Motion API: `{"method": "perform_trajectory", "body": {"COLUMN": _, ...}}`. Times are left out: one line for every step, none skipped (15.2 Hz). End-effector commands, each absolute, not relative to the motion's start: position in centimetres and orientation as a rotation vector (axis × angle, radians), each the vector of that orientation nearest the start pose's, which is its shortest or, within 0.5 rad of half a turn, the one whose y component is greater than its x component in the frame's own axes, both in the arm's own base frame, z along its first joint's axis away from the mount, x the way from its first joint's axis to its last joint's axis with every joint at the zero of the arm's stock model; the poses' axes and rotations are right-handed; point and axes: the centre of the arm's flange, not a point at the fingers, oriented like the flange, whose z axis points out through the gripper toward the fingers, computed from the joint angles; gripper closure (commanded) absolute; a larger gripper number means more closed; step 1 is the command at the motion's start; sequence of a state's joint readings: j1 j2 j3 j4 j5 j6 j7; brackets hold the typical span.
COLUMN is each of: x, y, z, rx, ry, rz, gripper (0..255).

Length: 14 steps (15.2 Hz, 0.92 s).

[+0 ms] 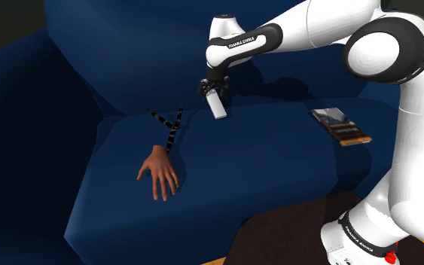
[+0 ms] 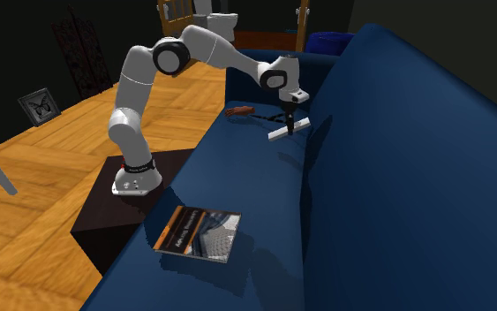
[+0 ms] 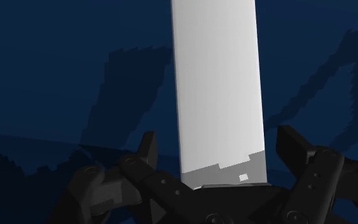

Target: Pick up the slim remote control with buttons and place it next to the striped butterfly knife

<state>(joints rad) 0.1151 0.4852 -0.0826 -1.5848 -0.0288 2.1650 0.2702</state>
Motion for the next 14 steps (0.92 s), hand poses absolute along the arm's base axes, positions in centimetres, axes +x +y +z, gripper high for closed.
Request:
{"method": "perform_trajectory", "body": {"x": 69.4, "y": 2.9, "z": 36.5, "rx": -3.167, "ry": 0.336, "rz": -0.166, "gripper": 0}}
{"method": "perform_trajectory", "body": {"x": 69.3, "y": 3.0, "z": 36.5, "rx": -3.167, "ry": 0.336, "rz": -0.166, "gripper": 0}}
{"method": "perform_trajectory", "body": {"x": 69.2, "y": 3.1, "z": 37.8, "rx": -3.167, "ry": 0.336, "rz": -0.166, "gripper": 0}}
{"method": "perform_trajectory", "body": {"x": 69.1, "y": 3.2, "z": 39.1, "rx": -3.167, "ry": 0.336, "rz": -0.166, "gripper": 0}}
{"method": "perform_trajectory", "body": {"x": 68.9, "y": 3.3, "z": 40.5, "rx": -3.167, "ry": 0.336, "rz": -0.166, "gripper": 0}}
{"method": "perform_trajectory", "body": {"x": 68.8, "y": 3.3, "z": 41.5, "rx": -3.167, "ry": 0.336, "rz": -0.166, "gripper": 0}}
{"method": "perform_trajectory", "body": {"x": 68.8, "y": 3.3, "z": 41.5, "rx": -3.167, "ry": 0.336, "rz": -0.166, "gripper": 0}}
{"method": "perform_trajectory", "body": {"x": 68.8, "y": 3.3, "z": 41.5, "rx": -3.167, "ry": 0.336, "rz": -0.166, "gripper": 0}}
{"method": "perform_trajectory", "body": {"x": 68.8, "y": 3.3, "z": 41.5, "rx": -3.167, "ry": 0.336, "rz": -0.166, "gripper": 0}}
{"method": "perform_trajectory", "body": {"x": 68.8, "y": 3.3, "z": 41.5, "rx": -3.167, "ry": 0.336, "rz": -0.166, "gripper": 0}}
{"method": "perform_trajectory", "body": {"x": 68.8, "y": 3.3, "z": 41.5, "rx": -3.167, "ry": 0.336, "rz": -0.166, "gripper": 0}}
{"method": "perform_trajectory", "body": {"x": 68.8, "y": 3.3, "z": 41.5, "rx": -3.167, "ry": 0.336, "rz": -0.166, "gripper": 0}}
{"method": "perform_trajectory", "body": {"x": 68.8, "y": 3.3, "z": 41.5, "rx": -3.167, "ry": 0.336, "rz": -0.166, "gripper": 0}}
{"method": "perform_trajectory", "body": {"x": 68.8, "y": 3.3, "z": 41.5, "rx": -3.167, "ry": 0.336, "rz": -0.166, "gripper": 0}}
